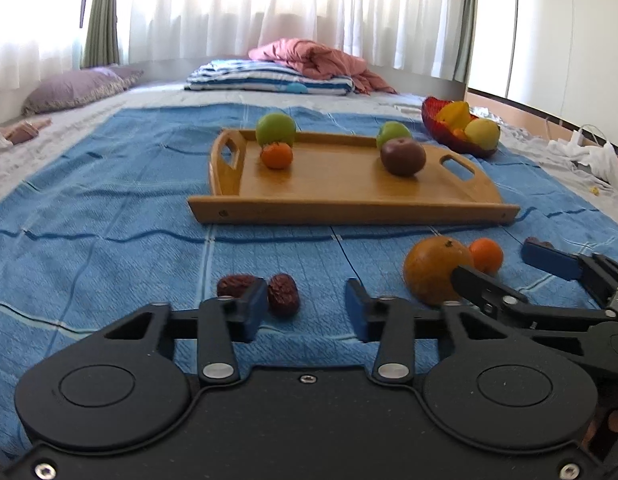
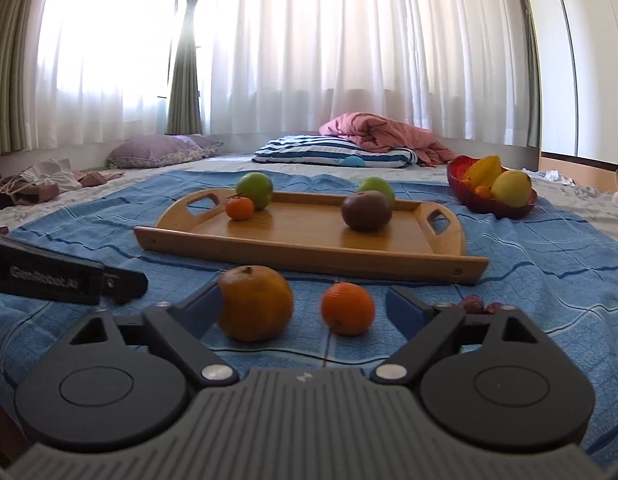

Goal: Organize fruits
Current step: 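Grasp a dark red date with the left tool while the right tool grasps a large orange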

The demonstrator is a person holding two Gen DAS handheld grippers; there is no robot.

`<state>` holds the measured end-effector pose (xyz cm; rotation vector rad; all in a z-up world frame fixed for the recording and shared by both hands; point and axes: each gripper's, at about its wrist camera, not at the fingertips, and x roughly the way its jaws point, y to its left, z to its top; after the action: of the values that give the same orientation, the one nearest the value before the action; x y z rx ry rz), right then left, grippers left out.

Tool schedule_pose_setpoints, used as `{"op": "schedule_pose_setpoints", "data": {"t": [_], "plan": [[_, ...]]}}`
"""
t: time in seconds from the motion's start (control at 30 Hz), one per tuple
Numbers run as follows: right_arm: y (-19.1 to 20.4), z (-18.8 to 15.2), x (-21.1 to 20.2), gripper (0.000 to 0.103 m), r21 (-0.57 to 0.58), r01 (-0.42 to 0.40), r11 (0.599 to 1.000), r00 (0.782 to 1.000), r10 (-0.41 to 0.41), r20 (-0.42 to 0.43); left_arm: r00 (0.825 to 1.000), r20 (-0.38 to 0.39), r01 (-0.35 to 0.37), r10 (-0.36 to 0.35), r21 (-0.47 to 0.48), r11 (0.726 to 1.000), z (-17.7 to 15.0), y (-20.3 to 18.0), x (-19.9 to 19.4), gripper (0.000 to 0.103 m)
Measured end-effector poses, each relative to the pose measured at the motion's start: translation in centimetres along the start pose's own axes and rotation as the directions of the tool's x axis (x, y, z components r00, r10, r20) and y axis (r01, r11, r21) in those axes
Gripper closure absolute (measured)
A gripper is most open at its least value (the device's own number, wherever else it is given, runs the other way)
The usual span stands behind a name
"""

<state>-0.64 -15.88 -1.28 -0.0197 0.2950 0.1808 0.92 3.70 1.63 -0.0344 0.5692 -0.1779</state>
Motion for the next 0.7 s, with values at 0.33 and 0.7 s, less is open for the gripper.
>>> {"op": "schedule_pose_setpoints", "data": {"t": [0.33, 0.7], "plan": [[1.4, 0.1, 0.6, 0.032, -0.025, -0.064, 0.998, 0.998, 0.063, -0.012, 1.000, -0.008, -0.017, 0.017, -0.035, 0.999, 0.1, 0.5, 1.2, 0.071], [2.3, 0.0, 1.7, 0.043, -0.031, -0.078, 0.996, 0.996, 0.077, -0.041, 0.999, -0.019, -0.030, 0.029, -0.045, 0.999, 0.0, 0.6, 2.5, 0.080]]}}
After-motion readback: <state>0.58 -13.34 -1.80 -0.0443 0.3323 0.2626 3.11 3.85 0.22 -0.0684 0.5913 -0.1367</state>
